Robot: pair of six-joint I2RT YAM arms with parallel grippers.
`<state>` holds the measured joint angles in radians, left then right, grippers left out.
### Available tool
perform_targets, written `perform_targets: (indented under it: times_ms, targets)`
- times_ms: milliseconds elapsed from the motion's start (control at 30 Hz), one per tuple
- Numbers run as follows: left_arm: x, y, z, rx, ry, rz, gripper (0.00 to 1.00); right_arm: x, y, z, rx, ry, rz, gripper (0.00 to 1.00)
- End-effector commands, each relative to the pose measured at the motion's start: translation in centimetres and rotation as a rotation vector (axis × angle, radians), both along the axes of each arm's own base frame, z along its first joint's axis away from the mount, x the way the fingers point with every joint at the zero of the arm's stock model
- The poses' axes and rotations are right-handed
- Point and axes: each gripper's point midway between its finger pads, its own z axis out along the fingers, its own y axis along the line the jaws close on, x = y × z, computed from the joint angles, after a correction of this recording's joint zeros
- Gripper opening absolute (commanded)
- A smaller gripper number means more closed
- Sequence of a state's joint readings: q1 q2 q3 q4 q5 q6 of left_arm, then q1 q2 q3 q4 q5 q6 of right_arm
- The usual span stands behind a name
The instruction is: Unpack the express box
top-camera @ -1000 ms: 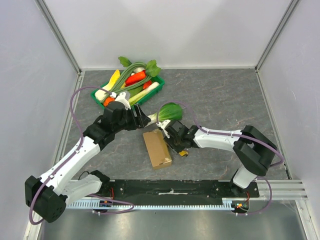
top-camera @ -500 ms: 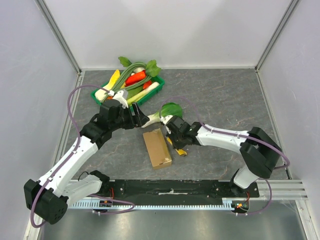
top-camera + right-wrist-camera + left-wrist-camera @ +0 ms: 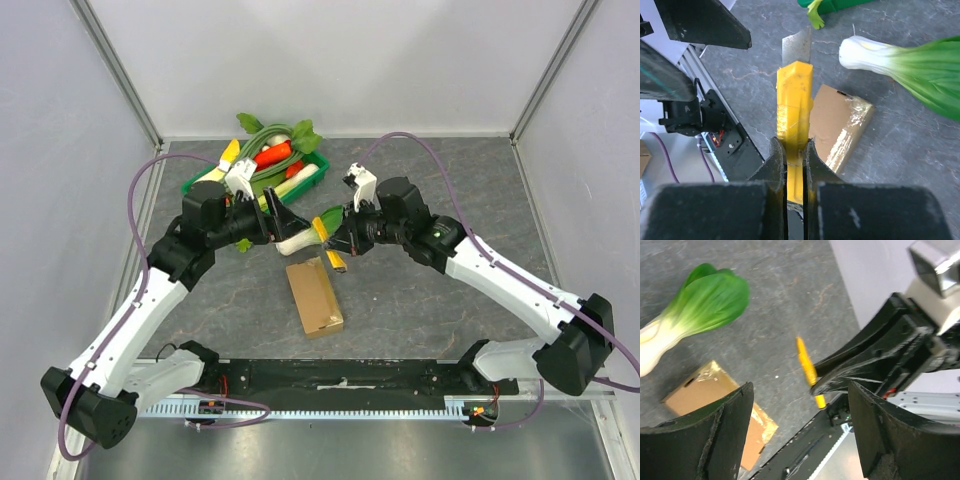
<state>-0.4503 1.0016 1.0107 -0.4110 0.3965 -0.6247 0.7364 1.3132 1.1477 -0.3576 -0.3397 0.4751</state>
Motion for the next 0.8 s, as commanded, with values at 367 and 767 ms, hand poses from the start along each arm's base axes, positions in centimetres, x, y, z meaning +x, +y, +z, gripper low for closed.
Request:
perform_targets:
  times_ms: [367,767]
  targets:
    - [0.7,-1.2,1.3,-0.106,0.126,0.055,0.70,-0.7,4.0,6.5,0.149,-0.128,0.007,0.00]
    - [1.0,-2.0,0.3,-0.119,0.185,0.041,0.41,0.3,5.2,5.3,0.109,-0.144,-0.024,0.00]
